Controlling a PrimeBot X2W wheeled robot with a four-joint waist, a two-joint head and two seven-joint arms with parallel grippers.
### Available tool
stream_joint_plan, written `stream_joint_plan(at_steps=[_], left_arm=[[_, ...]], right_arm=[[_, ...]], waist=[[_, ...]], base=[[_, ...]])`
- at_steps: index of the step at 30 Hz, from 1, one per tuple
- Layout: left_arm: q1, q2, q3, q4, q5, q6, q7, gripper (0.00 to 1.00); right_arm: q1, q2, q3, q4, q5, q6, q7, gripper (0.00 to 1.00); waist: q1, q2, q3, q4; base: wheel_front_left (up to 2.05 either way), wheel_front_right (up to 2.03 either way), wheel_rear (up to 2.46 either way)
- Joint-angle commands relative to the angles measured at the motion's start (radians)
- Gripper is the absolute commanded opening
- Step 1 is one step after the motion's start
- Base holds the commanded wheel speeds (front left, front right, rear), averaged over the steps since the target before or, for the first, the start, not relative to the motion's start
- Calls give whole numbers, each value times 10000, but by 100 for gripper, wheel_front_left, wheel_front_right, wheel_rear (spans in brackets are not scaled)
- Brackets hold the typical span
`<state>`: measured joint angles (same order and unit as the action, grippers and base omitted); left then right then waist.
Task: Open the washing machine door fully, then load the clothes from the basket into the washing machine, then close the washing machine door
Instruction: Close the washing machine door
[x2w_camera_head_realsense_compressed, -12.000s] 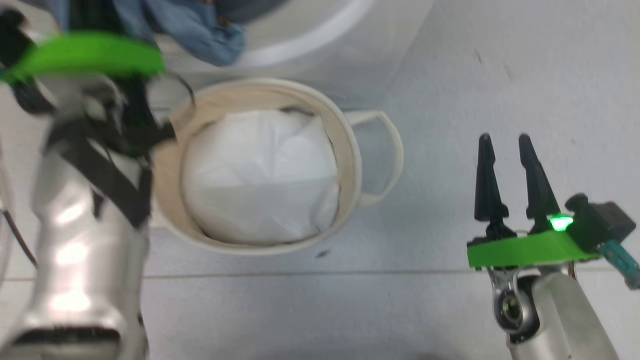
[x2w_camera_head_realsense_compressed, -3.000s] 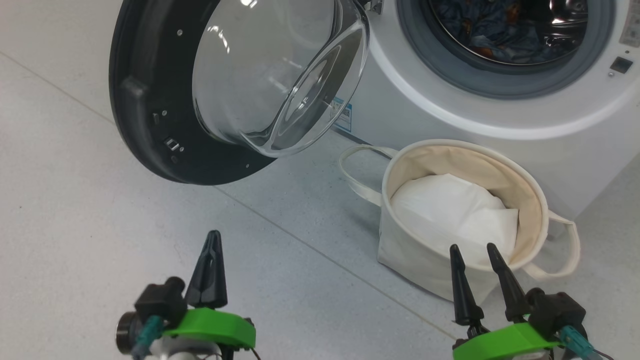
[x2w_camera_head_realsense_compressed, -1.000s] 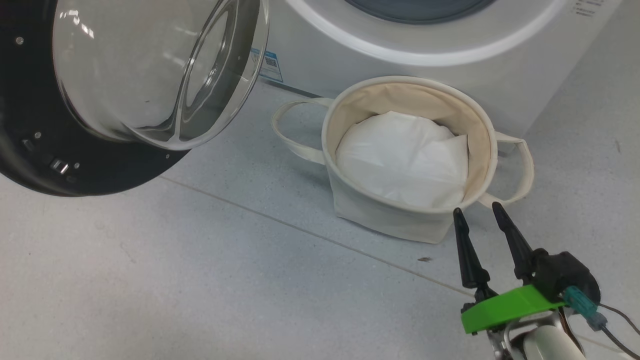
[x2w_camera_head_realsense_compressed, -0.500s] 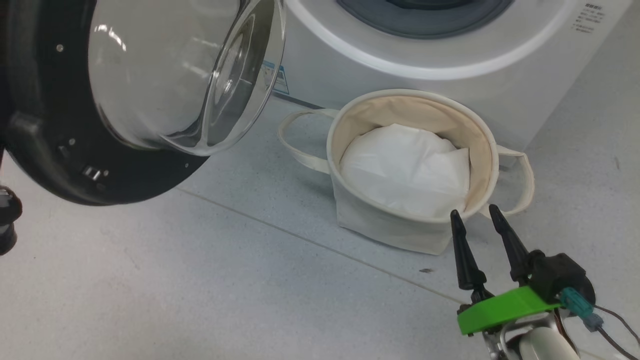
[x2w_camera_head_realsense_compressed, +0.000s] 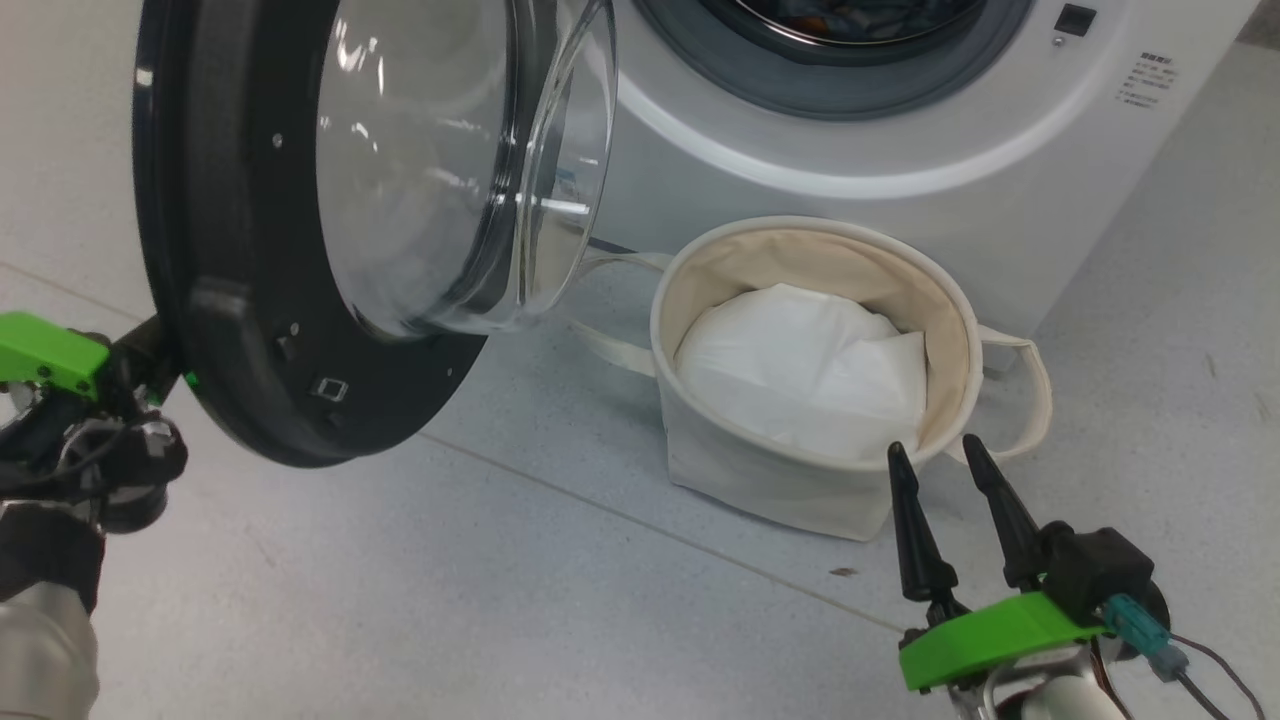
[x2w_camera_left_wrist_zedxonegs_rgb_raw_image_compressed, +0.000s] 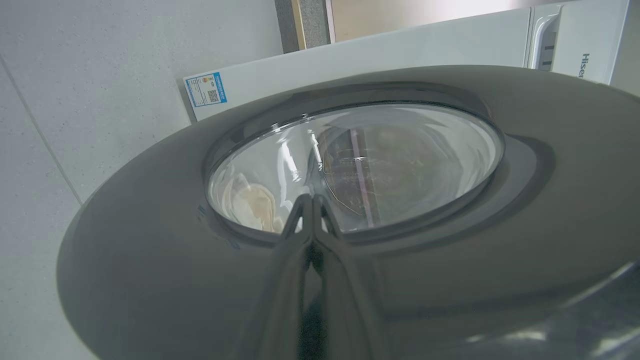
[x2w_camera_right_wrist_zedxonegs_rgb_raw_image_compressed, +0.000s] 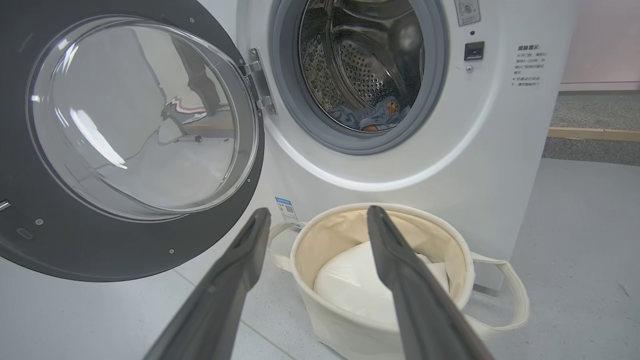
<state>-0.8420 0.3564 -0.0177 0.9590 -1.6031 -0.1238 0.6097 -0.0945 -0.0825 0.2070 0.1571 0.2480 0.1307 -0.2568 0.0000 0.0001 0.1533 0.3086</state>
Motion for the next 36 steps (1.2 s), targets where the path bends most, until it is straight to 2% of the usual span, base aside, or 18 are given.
stream_joint_plan(at_steps=[1,18,29,36], left_arm=[[-125,265,132,-398,58,-68,215,0],[873,-1726,-473,-1530,-389,-69,1370,0],[907,-2659,-696,-1585,-513,-69,1368,0],[395,-2925,-794,-1553,-583,-69,1099,0]], right_arm=[[-2,110,197,-247,77,0,-49,100],[397,307,126,-151,166,0,-49,100],[356,321,89,-212,184,0,-49,100],[28,322,-492,-450,168,0,-49,100]], waist=[[0,-1,-122,-46],[0,-1,-812,-761],[0,-1,-652,-1822],[0,-1,-49,-2631]], base=[[0,0,0],[0,0,0],[0,0,0],[0,0,0]])
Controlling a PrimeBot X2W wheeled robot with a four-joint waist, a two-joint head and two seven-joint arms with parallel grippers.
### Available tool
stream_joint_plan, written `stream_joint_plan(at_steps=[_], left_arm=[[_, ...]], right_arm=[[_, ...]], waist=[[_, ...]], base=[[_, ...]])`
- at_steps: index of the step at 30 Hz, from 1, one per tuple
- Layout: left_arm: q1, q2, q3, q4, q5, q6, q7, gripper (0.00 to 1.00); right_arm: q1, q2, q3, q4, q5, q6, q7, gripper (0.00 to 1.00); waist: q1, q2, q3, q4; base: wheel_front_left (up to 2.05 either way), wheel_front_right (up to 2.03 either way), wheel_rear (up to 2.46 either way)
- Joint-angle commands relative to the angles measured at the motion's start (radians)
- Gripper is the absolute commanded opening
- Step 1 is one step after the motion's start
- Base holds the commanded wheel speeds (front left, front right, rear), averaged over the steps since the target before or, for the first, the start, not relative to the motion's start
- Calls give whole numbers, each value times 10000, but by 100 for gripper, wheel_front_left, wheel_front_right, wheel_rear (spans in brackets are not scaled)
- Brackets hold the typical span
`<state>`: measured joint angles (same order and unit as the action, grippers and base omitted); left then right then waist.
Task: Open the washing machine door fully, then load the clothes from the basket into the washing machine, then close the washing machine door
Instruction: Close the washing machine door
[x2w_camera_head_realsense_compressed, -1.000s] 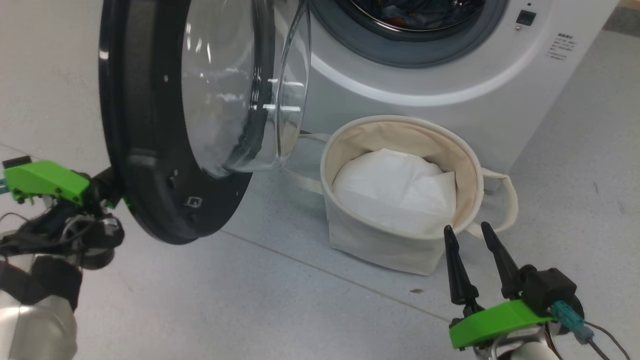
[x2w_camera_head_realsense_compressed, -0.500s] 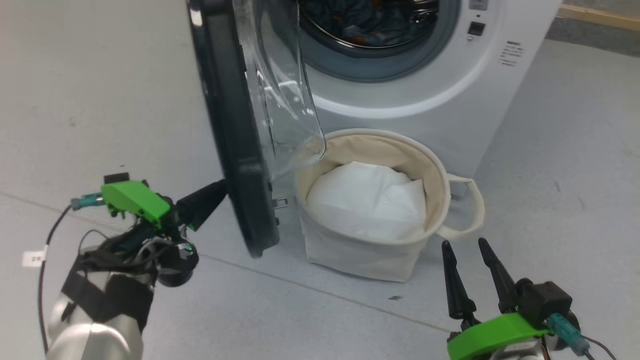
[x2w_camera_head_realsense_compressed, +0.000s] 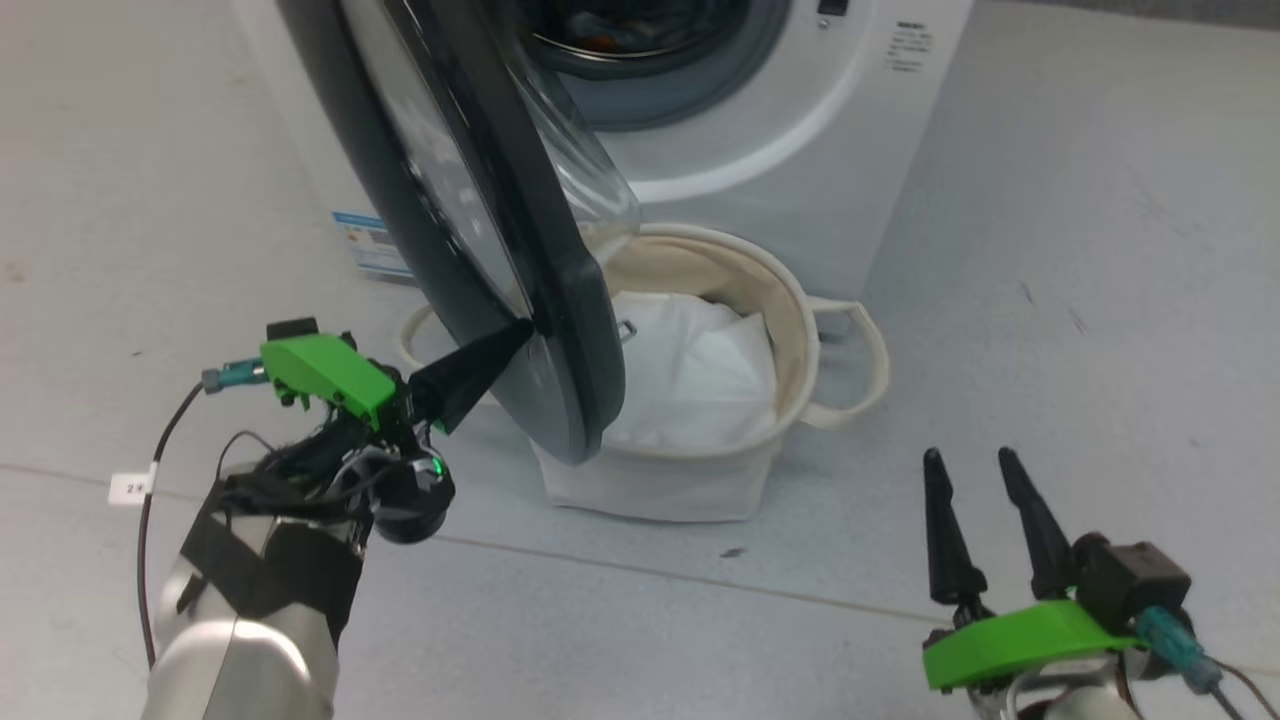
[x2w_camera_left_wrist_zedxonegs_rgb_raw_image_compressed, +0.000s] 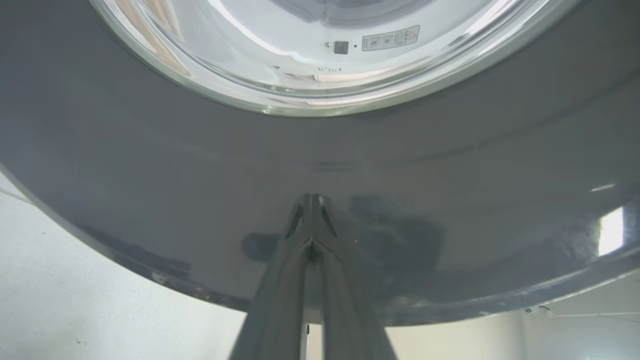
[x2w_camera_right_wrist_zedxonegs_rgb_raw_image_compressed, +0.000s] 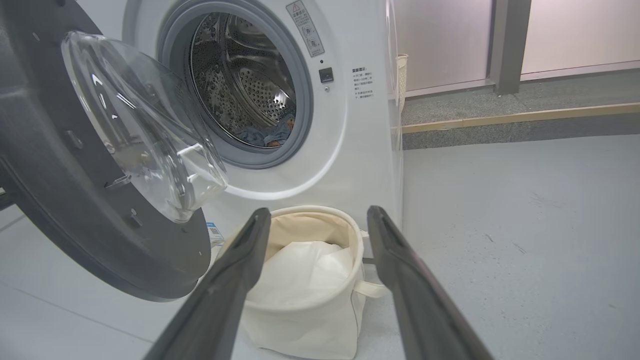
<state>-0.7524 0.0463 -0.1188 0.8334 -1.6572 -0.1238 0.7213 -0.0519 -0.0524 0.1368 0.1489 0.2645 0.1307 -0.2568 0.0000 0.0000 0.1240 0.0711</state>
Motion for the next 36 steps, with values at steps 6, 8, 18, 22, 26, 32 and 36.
stream_joint_plan(at_steps=[6,8,18,22,26,32,36], left_arm=[[-923,107,398,-472,-64,-69,-643,0],[-1018,96,366,-474,-8,-69,-719,0],[-1134,56,176,-573,9,-69,-753,0],[-979,53,50,-939,229,-69,-900,0],[-547,271,-276,-1894,1379,-69,-2157,0],[595,867,-1134,-3729,3476,-69,-4891,0],[1239,1490,-2140,-3720,5935,-69,-7943,0]], right_arm=[[-645,21,-40,-436,100,0,-49,100],[-709,21,-38,-426,146,0,-49,100],[-903,22,-201,-365,282,0,-49,100],[-897,22,-252,-386,281,0,-49,100],[-817,22,-291,-421,264,0,-49,100],[-696,22,-293,-502,216,0,-49,100],[-612,22,-306,-603,196,0,-49,100]], waist=[[0,0,752,-977],[0,0,879,-1178],[0,0,1032,-1494],[0,0,952,-1377],[0,0,790,-1098],[0,0,509,-586],[0,0,339,-253]], base=[[0,0,0],[0,0,0],[0,0,0],[0,0,0],[0,0,0],[0,0,0],[0,0,0]])
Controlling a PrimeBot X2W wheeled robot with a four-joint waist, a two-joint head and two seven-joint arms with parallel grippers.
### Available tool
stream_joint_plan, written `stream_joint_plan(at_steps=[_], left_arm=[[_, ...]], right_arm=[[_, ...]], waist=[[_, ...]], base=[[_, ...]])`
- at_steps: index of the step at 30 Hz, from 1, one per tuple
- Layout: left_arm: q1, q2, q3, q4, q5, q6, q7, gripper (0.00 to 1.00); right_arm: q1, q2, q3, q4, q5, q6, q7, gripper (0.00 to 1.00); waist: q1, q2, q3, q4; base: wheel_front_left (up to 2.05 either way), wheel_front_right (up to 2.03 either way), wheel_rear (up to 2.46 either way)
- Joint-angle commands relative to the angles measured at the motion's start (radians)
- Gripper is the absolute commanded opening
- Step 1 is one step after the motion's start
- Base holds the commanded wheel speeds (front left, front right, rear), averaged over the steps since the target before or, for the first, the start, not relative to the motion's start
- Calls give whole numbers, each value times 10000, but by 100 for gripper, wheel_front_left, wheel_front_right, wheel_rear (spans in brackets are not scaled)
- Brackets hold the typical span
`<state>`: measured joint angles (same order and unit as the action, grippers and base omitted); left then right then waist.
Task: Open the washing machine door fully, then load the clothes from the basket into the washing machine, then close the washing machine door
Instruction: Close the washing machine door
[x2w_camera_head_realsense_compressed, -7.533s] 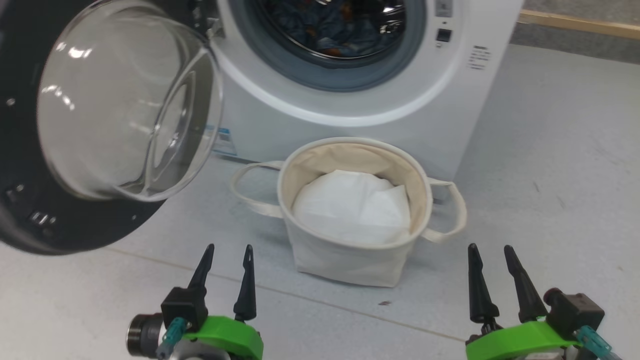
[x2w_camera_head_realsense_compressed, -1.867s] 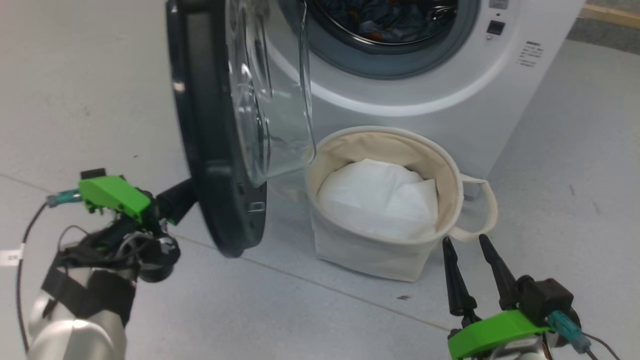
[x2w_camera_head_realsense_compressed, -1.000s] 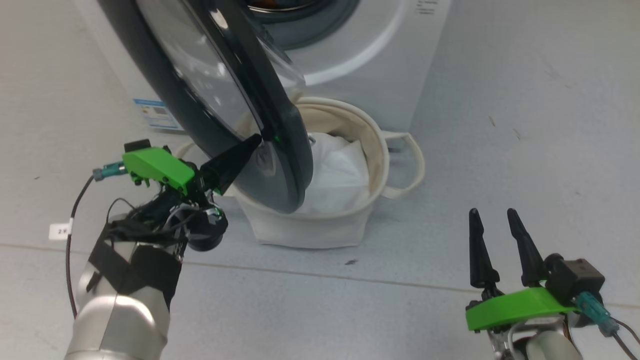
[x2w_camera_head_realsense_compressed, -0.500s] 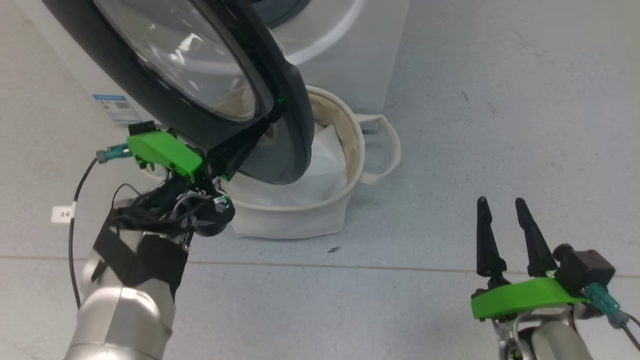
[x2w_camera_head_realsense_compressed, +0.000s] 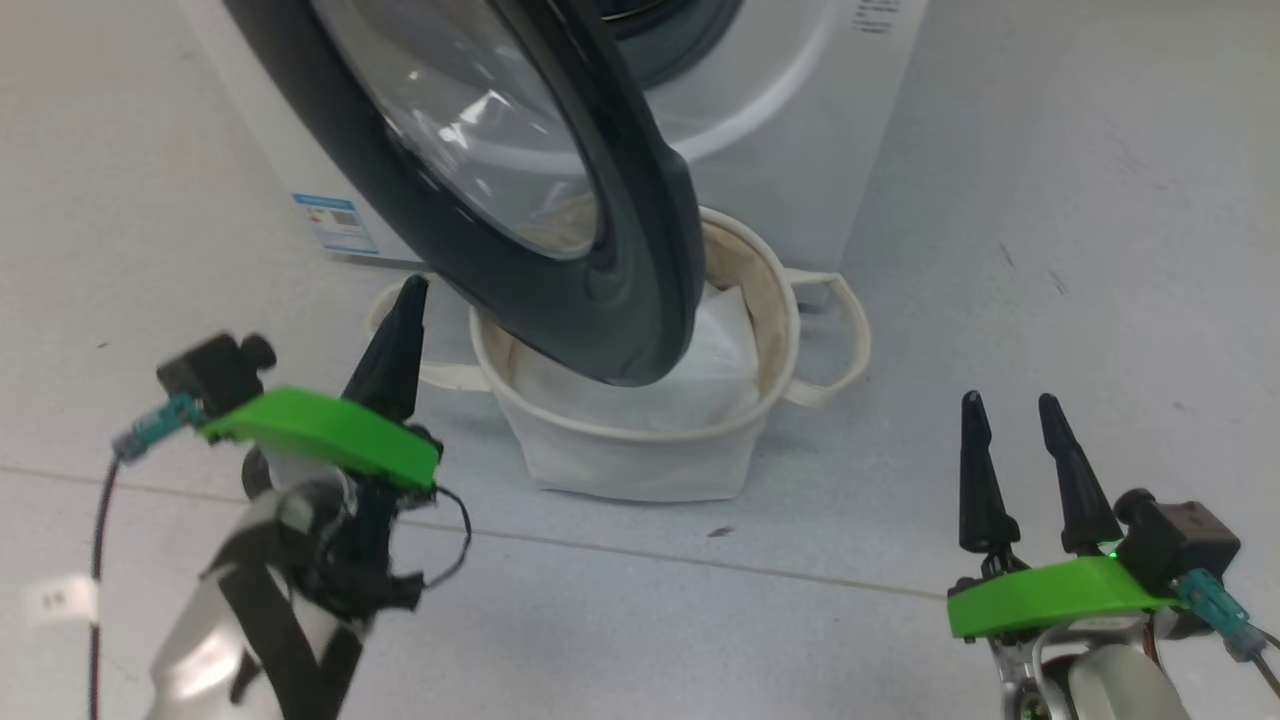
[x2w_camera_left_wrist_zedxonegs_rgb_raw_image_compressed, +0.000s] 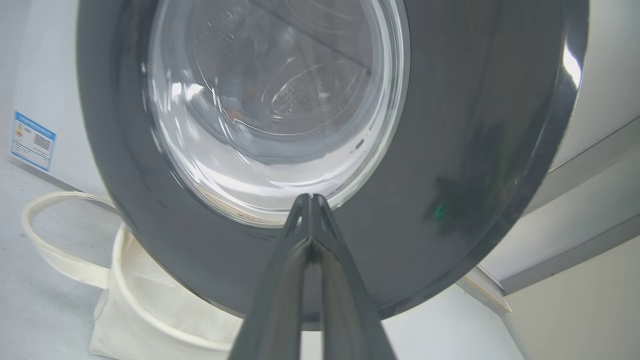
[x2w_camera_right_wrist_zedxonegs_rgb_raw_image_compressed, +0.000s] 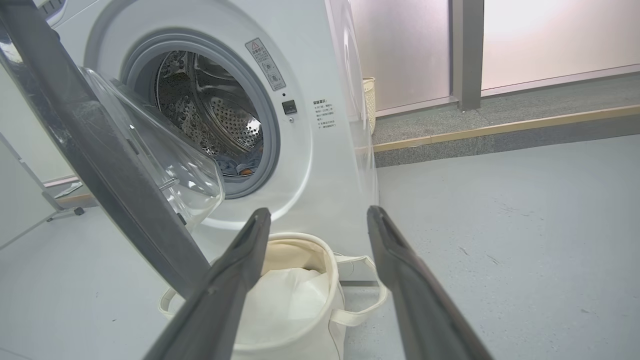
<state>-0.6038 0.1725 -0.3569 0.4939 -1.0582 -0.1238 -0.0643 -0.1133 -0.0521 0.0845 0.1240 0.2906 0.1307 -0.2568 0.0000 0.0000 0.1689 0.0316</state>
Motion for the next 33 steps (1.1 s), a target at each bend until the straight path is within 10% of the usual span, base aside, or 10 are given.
stream_joint_plan(at_steps=[1,5,11,17,19,33], left_arm=[[-112,200,93,-333,104,-69,-597,0],[290,622,-553,46,2231,95,-1892,0],[1423,184,536,-1313,6172,1593,-1970,0],[2511,-481,1075,-1701,8075,1716,-1972,1],[2708,-658,1297,-1774,8351,1678,-1972,100],[3276,-1158,2049,-1412,8996,916,-1974,100]], right_arm=[[33,18,226,-368,-84,0,-49,100],[198,18,222,-393,-138,0,-49,100],[378,18,282,-462,-190,0,-49,100],[413,18,356,-495,-264,0,-49,100],[425,18,363,-515,-286,0,-49,100],[528,18,487,-506,-279,0,-49,100]], waist=[[0,0,-157,219],[0,0,-369,522],[0,0,-545,870],[0,0,-560,1012],[0,0,-549,1036],[0,0,-617,994]], base=[[0,0,0],[0,0,0],[0,0,0],[0,0,0],[0,0,0],[0,0,0]])
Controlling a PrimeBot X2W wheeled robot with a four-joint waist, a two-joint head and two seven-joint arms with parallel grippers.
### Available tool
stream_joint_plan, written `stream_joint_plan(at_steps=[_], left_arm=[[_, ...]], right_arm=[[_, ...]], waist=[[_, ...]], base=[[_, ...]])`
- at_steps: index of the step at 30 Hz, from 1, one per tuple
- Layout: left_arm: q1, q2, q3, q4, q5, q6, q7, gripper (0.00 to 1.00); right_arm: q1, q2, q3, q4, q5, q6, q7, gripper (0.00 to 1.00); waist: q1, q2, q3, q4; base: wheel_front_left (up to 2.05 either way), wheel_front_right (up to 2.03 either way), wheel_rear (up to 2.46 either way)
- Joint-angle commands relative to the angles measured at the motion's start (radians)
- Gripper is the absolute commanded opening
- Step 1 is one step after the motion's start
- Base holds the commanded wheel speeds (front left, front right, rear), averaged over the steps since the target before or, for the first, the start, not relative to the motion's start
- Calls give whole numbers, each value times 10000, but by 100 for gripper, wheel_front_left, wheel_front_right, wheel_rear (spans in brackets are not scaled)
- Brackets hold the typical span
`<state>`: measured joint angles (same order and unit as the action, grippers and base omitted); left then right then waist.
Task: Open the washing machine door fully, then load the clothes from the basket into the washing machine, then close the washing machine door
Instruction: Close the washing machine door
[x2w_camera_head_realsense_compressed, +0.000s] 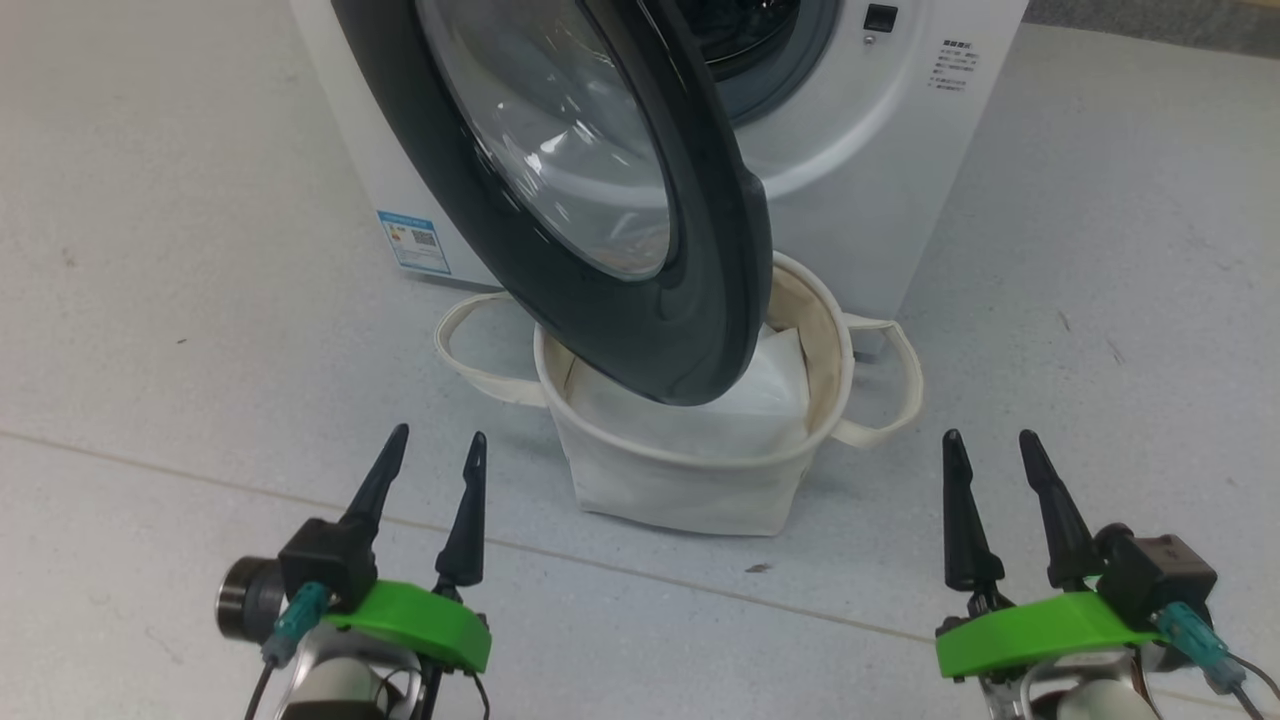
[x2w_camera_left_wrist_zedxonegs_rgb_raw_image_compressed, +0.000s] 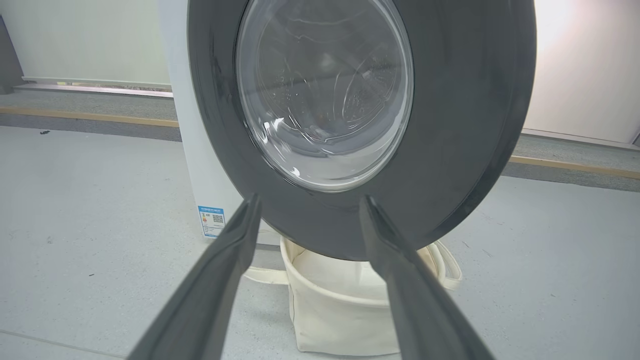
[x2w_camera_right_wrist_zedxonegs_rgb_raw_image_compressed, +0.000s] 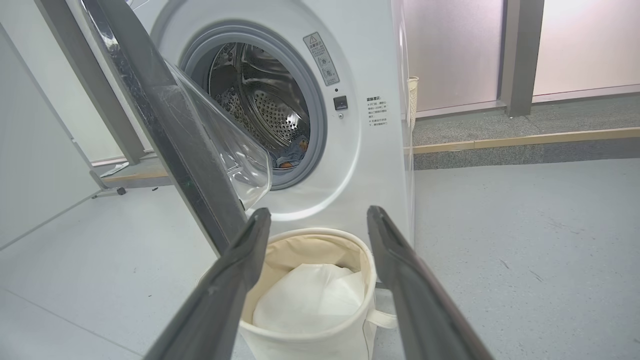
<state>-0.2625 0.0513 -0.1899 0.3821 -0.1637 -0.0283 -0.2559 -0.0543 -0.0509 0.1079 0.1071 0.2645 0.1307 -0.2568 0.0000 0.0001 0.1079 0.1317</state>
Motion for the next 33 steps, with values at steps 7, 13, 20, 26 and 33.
stream_joint_plan(at_steps=[7,13,20,26,33], left_arm=[[-81,2,468,-205,146,-214,-58,100],[-16,-7,378,-128,33,-261,-58,100],[84,-9,212,-63,-109,-207,-58,100],[-25,-10,57,-81,-219,-152,-59,100],[-246,-10,-6,-76,-269,-104,-59,100]], right_arm=[[26,7,309,-306,-9,0,-49,100],[94,7,350,-284,3,0,-49,100],[153,7,409,-353,13,0,-49,100],[-47,7,332,-1155,75,0,-49,100],[-824,7,1127,-1825,-358,0,-49,100]], waist=[[0,-1,-113,-24],[0,-1,-220,-12],[0,-1,-366,53],[0,-1,-194,189],[0,-1,118,421]], base=[[0,0,0],[0,0,0],[0,0,0],[0,0,0],[0,0,0]])
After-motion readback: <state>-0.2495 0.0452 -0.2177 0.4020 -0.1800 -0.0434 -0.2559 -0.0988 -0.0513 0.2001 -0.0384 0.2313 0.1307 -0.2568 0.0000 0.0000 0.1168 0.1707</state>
